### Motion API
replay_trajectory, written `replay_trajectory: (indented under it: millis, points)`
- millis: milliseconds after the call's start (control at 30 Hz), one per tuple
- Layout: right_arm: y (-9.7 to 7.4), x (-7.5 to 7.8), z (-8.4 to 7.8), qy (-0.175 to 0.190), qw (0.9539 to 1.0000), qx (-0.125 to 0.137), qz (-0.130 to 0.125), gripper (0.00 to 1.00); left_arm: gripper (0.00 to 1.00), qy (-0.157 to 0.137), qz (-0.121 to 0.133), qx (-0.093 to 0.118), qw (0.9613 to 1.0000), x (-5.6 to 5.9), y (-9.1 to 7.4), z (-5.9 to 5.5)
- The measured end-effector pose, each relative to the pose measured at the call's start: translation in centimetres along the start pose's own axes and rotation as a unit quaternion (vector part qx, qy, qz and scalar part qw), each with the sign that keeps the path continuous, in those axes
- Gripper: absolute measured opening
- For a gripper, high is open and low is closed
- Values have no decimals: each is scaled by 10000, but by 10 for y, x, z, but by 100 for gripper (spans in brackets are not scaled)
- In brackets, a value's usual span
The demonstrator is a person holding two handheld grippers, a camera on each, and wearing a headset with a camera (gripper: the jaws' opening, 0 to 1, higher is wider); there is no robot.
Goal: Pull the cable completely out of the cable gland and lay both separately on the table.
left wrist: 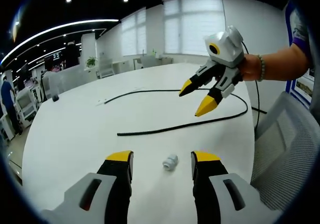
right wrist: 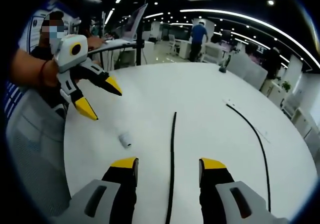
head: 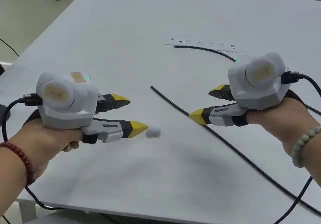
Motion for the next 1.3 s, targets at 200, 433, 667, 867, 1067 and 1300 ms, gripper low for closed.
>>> replay_trajectory:
  millis: [200, 433, 667, 867, 1067, 1300]
  points:
    - [-28, -4, -19, 184, 9994, 51, -295, 54, 57, -115, 174, 105, 9997, 0, -11, 12]
    - [-58, -10, -45, 464, 9971, 100, -598, 55, 58, -120, 385, 87, 9991, 4, -31, 19]
    - [-72, -18, -56, 746, 9944, 200, -721, 58, 63, -159, 482, 26, 9987, 15, -38, 21]
    - [-85, -18, -56, 882, 9922, 297, -828, 57, 64, -231, 541, -8, 9983, 21, -42, 25]
    - [-91, -21, -58, 1001, 9906, 390, -851, 57, 66, -274, 608, -21, 9978, 26, -45, 29]
    - [-94, -25, -57, 967, 9908, 416, -844, 58, 67, -312, 584, -52, 9978, 32, -46, 27]
Point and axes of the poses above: the centre of the closed fingertips' face, and the gripper's own axes: y roughly forward along the fingers, x roughly to its right, z roughly out of its top, the point moved 1 cm from there along -y, roughly backward along the fingers, and after that the axes turned 15 degrees about y, right-handed, at the moved point
